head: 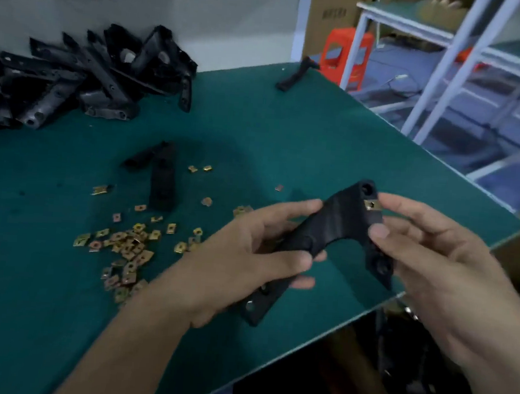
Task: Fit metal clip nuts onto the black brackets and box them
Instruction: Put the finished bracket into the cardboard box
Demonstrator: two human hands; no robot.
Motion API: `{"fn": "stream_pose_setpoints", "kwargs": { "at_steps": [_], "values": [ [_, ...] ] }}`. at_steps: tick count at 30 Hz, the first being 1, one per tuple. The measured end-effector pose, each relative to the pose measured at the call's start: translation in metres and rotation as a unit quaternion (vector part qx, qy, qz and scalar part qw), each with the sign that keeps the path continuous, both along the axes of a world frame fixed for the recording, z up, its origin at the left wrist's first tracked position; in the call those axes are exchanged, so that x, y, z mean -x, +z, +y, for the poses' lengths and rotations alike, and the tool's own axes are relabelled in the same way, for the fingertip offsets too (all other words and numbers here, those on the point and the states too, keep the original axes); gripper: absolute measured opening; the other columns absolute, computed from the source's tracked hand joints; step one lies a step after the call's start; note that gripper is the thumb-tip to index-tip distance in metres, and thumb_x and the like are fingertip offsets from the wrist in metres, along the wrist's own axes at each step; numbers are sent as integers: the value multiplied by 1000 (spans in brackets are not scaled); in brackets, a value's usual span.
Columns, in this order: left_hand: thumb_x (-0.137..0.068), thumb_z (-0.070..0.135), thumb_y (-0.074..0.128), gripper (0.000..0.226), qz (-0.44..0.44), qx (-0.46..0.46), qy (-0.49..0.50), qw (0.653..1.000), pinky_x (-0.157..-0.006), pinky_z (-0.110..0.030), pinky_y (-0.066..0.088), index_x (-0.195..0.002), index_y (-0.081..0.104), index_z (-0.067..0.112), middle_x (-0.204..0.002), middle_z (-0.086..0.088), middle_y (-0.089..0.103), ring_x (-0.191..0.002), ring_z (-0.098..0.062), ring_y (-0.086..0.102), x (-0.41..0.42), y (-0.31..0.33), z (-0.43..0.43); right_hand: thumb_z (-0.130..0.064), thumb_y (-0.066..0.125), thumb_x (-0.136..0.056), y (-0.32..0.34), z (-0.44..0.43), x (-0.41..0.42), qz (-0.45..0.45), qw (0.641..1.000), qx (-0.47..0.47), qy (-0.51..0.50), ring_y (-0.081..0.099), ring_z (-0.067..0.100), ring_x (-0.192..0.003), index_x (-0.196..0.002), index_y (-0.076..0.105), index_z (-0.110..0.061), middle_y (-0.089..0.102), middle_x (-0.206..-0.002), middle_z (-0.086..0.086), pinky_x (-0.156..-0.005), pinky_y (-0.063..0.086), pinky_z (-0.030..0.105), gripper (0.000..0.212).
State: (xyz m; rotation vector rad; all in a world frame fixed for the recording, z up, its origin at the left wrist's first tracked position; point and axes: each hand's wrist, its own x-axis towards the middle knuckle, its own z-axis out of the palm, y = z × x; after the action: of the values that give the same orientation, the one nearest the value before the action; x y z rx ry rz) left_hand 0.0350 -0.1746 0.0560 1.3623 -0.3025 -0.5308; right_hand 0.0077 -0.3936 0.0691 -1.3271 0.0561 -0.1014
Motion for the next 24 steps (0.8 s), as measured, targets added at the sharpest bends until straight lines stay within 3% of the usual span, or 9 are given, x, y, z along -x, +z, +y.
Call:
{"fn": "stream_pose_setpoints", "kwargs": {
  "at_steps": [3,5,8,10,14,17,20,22,24],
  "values": [
    [-95,-9,60,59,36,2,-100,994,-89,-37,59,-139,59,29,-131,-3,67,-117,-22,67,14,-4,-53,-12,72,-72,-10,-63,52,48,989,-9,-137,66,29,-102,-116,74,-14,70,-108,22,-104,50,41,45],
    [-94,-7,61,57,51,-4,-140,989,-88,-37,59,-137,60,30,-129,-7,68,-110,-26,71,22,-10,-89,-11,71,-74,-17,-96,86,89,972,-8,-216,62,31,-106,-119,72,-14,63,-107,20,-107,47,47,45],
    [-94,-1,63,46,51,-37,-142,988,-82,-31,60,-129,65,29,-119,-4,72,-103,-19,73,34,-28,-141,-14,73,-77,-30,-131,127,152,949,23,-275,71,22,-96,-115,73,-20,69,-100,10,-77,63,31,38],
    [-96,0,61,42,31,-85,-131,987,-80,-29,61,-122,66,32,-111,1,74,-98,-12,73,40,-46,-172,-15,74,-84,-45,-148,147,202,931,80,-294,74,11,-85,-111,72,-26,74,-97,4,-71,56,24,30],
    [-98,10,61,40,-100,-225,-139,959,-94,-33,57,-114,58,46,-117,14,67,-104,-3,67,44,-79,-209,-18,73,-91,-80,-170,169,269,890,213,-299,72,11,-88,-112,62,-33,70,-103,-3,-71,59,28,28],
    [-98,20,63,41,-244,-316,-143,906,-91,-3,38,-131,55,43,-122,26,53,-110,11,48,45,-89,-214,-26,71,-93,-97,-177,177,293,839,374,-267,65,-1,-85,-121,58,-31,67,-101,-16,-60,53,14,31],
    [-98,16,62,42,-315,-309,-119,890,-99,-8,36,-134,58,35,-130,23,54,-123,5,47,49,-88,-206,-30,69,-94,-100,-178,178,299,826,410,-245,61,-6,-85,-129,56,-32,63,-103,-21,-53,46,8,37],
    [-96,11,61,37,-332,-279,-94,896,-102,-20,44,-127,64,31,-123,20,59,-118,1,53,51,-80,-197,-30,68,-94,-99,-170,170,285,830,414,-242,61,-5,-87,-128,58,-33,63,-104,-21,-58,45,10,35],
    [-94,3,61,34,-349,-241,-31,905,-93,-18,48,-114,69,29,-110,21,61,-107,-1,59,52,-69,-182,-28,67,-94,-94,-154,155,250,842,414,-237,62,-6,-87,-122,60,-37,65,-104,-20,-62,44,10,30]
  ]
}}
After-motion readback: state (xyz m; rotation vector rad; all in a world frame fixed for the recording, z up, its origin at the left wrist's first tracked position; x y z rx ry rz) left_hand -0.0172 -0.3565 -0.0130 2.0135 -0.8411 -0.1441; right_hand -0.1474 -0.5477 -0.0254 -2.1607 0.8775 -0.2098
